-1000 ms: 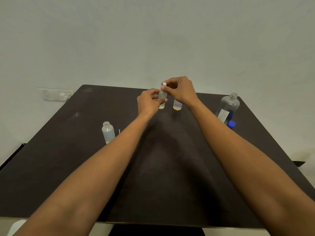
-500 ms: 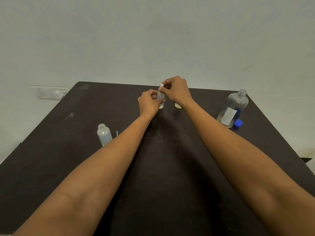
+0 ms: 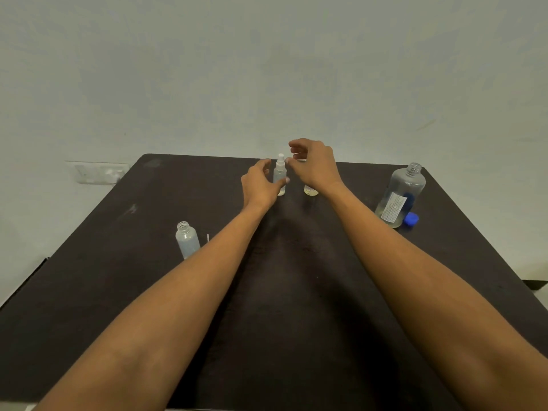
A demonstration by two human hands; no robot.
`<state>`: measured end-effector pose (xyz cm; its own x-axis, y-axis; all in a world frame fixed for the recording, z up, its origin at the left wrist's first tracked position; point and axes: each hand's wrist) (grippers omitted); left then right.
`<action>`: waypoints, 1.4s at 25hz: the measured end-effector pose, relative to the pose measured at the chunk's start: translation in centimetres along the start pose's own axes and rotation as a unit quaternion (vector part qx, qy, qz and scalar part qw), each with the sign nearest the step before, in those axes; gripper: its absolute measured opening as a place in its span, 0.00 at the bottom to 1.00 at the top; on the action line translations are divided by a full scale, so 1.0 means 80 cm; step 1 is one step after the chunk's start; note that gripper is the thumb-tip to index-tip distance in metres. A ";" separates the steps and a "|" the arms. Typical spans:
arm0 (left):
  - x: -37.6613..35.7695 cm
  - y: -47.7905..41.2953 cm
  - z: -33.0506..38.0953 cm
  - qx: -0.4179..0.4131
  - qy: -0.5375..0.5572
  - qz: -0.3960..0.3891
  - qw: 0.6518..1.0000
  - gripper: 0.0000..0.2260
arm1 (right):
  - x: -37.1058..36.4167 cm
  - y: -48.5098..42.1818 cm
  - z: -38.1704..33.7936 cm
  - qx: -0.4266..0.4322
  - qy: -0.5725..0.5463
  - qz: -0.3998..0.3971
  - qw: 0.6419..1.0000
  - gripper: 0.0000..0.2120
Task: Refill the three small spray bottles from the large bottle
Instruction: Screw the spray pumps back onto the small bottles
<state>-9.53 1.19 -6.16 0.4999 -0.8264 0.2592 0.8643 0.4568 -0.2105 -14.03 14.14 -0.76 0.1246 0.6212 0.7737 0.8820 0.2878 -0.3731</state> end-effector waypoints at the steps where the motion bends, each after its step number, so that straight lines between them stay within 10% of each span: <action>1: 0.005 0.006 0.006 -0.016 0.005 0.006 1.000 0.31 | 0.008 0.006 -0.002 0.004 -0.009 0.007 1.000 0.21; 18: 0.137 0.193 0.108 -0.179 0.056 -0.005 0.982 0.18 | 0.106 0.177 -0.074 0.116 -0.184 0.043 0.975 0.19; 35: 0.236 0.193 0.026 -0.131 -0.041 0.036 0.990 0.22 | 0.020 0.213 -0.093 0.262 -0.023 -0.073 0.962 0.16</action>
<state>13.38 -6.65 -2.60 0.5723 -0.7600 0.3081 0.7872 0.4039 -0.4660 4.57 14.60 -2.04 -0.0138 0.5748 0.8182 0.5368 0.6946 -0.4789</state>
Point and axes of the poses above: each hand's wrist, its own y-axis away from the middle knuckle, its own x-axis out of the back of the hand, z = x × y, and after that the axes turned 10 degrees about y, right-handed
